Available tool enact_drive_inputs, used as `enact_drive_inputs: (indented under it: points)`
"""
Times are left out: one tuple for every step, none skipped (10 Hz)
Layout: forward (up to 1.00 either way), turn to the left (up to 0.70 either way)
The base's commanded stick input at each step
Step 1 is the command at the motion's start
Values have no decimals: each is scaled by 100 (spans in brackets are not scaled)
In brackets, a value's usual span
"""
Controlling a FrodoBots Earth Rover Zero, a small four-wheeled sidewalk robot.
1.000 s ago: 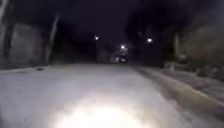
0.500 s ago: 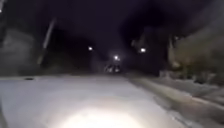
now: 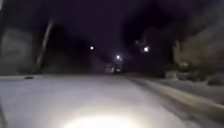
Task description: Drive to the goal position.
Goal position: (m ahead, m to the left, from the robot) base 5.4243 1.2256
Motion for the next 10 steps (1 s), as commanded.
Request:
enact_drive_inputs:
  points:
    - [70,0]
    - [70,0]
    - [70,0]
    - [70,0]
    - [70,0]
    - [70,0]
    - [70,0]
    - [70,0]
    - [70,0]
    - [70,0]
